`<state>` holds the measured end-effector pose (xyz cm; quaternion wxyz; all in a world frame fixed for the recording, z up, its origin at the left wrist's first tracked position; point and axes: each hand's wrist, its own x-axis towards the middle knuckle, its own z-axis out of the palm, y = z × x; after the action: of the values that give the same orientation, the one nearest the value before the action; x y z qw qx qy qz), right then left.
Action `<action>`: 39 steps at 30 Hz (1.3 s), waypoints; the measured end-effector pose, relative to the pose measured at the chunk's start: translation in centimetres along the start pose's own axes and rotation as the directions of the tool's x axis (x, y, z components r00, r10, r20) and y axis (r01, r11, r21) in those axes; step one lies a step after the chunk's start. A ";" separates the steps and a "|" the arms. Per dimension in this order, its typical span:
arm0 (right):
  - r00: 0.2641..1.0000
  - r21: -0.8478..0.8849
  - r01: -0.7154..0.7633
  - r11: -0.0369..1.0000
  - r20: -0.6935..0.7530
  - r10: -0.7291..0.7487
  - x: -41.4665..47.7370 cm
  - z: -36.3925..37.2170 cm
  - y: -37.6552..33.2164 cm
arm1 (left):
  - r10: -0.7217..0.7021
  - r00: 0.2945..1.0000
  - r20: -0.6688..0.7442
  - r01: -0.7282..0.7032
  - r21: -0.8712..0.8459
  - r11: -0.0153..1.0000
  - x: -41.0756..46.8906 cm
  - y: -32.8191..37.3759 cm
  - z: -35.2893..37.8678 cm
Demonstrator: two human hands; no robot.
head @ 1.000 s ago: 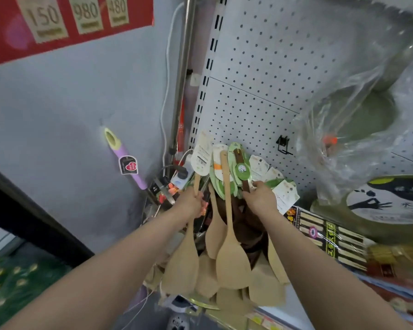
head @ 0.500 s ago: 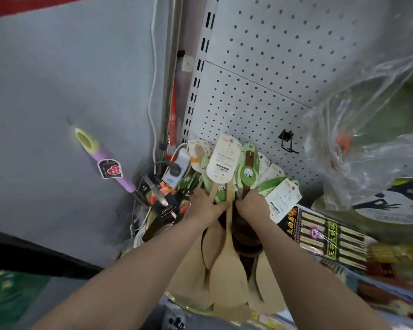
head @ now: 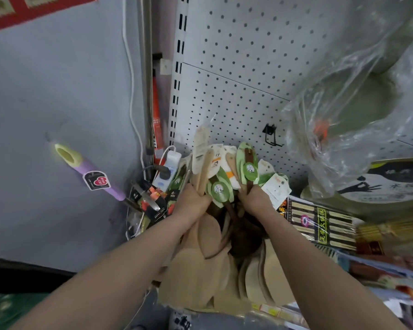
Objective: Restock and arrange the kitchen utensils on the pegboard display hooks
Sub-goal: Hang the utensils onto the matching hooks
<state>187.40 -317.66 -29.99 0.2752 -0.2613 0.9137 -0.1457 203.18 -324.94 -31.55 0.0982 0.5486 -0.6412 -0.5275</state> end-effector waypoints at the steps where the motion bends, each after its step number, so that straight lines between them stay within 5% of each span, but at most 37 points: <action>1: 1.000 0.017 -0.009 1.000 -0.005 0.009 -0.1 -0.4 0.1 | 0.000 1.000 -0.011 0.000 0.000 1.000 0.1 0.0 -0.3; 10: 1.000 0.169 0.015 0.986 0.021 -0.019 -1.6 1.1 -1.0 | 0.019 0.999 0.035 -0.022 0.075 0.997 0.7 -2.7 1.3; 21: 0.997 -0.115 0.074 0.991 0.040 -0.069 -3.1 3.8 -2.6 | -0.058 0.996 0.063 0.054 0.073 0.996 2.1 -4.1 0.9; 24: 0.997 -0.118 0.067 0.991 0.051 -0.061 -3.1 3.2 -3.0 | -0.100 0.992 0.074 0.106 -0.071 0.992 2.2 -3.8 0.2; 28: 1.000 -0.036 0.017 0.999 0.007 -0.017 -2.7 0.8 -3.5 | -0.123 0.984 0.128 0.159 -0.332 0.930 1.9 -2.9 -0.9; 39: 0.984 0.362 -0.060 0.930 0.179 -0.006 -1.2 -2.5 -3.5 | -0.068 0.980 0.189 0.145 -0.431 0.891 0.4 -1.9 -3.7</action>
<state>188.17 -319.54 -26.02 0.4013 -0.2048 0.8458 -0.2858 206.76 -327.09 -31.70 0.1364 0.4997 -0.4793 -0.7085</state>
